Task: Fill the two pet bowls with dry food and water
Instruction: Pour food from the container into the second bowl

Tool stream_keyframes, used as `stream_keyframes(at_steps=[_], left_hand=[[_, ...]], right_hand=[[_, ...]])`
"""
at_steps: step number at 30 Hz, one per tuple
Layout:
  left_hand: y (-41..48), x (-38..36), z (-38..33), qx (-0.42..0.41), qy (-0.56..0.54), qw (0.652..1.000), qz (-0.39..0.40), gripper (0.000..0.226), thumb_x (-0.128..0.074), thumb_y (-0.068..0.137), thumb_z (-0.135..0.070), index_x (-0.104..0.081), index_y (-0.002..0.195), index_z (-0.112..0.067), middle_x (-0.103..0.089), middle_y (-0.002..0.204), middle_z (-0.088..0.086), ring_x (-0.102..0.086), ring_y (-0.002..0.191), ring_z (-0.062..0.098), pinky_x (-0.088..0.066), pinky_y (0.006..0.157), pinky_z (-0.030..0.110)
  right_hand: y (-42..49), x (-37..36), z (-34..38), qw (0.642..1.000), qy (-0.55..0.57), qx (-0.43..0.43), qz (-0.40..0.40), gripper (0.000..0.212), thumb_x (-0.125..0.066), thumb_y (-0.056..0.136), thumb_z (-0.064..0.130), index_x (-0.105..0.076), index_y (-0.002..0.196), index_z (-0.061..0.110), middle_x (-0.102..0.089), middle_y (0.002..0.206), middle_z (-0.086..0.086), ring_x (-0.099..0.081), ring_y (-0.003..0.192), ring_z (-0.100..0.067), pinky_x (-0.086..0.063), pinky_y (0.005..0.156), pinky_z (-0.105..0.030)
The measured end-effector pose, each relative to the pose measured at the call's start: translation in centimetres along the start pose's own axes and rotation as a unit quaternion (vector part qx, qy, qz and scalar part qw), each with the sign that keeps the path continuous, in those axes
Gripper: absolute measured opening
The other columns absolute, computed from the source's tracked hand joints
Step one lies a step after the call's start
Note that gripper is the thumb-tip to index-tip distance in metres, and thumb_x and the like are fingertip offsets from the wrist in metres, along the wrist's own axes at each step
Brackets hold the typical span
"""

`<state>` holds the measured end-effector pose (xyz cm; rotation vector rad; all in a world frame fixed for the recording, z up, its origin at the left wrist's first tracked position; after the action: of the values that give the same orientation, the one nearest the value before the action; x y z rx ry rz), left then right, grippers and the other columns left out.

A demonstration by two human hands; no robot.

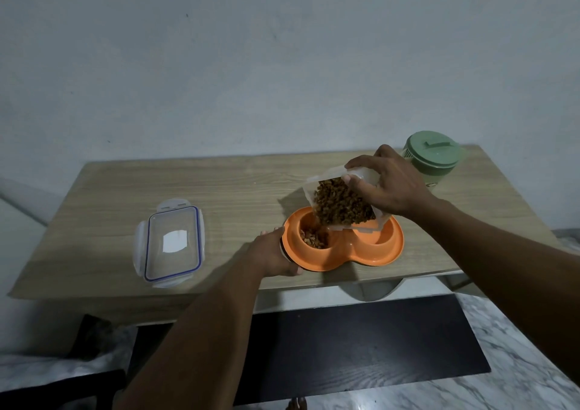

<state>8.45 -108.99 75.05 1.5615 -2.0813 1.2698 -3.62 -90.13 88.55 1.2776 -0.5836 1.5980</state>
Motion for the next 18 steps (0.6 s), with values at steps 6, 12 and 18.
stream_keyframes(at_steps=[6, 12, 18], left_hand=[[0.5, -0.3, 0.4, -0.003, -0.001, 1.0, 0.005, 0.091, -0.085, 0.074, -0.032, -0.035, 0.15, -0.027, -0.04, 0.154, 0.004, -0.019, 0.149, 0.029, -0.013, 0.12, 0.041], [1.2, -0.5, 1.1, 0.008, -0.003, 1.0, 0.006, 0.096, -0.087, 0.071, -0.035, -0.034, 0.15, -0.031, -0.039, 0.155, 0.003, -0.013, 0.151, 0.033, -0.02, 0.118, 0.041], [1.5, -0.5, 1.6, 0.024, 0.01, 1.0, -0.001, 0.097, -0.088, 0.063, -0.044, -0.038, 0.145, -0.038, -0.047, 0.148, -0.001, -0.028, 0.146, 0.032, -0.031, 0.115, 0.049]], right_hand=[[-0.2, 0.4, -2.1, 0.999, 0.042, -0.026, -0.022, 0.063, -0.043, 0.083, 0.077, -0.07, 0.12, 0.034, -0.055, 0.101, -0.006, -0.058, 0.09, -0.023, -0.046, 0.073, -0.034], [-0.9, 0.9, -5.1, 0.986, 0.133, -0.083, -0.047, 0.055, -0.051, 0.089, 0.071, -0.075, 0.111, 0.027, -0.072, 0.103, -0.002, -0.066, 0.095, -0.019, -0.056, 0.082, -0.04], [-2.5, 1.0, -7.0, 0.95, 0.262, -0.154, -0.077, 0.04, -0.056, 0.095, 0.053, -0.076, 0.107, 0.02, -0.075, 0.096, 0.004, -0.069, 0.092, -0.015, -0.055, 0.08, -0.038]])
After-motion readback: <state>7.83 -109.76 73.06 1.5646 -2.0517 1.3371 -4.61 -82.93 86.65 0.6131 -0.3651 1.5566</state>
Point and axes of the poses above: each hand's wrist, its own y-axis towards the middle knuckle, its own x-axis out of the back of the hand, z = x × y, the point moved 10 cm from there along y, towards the middle knuckle
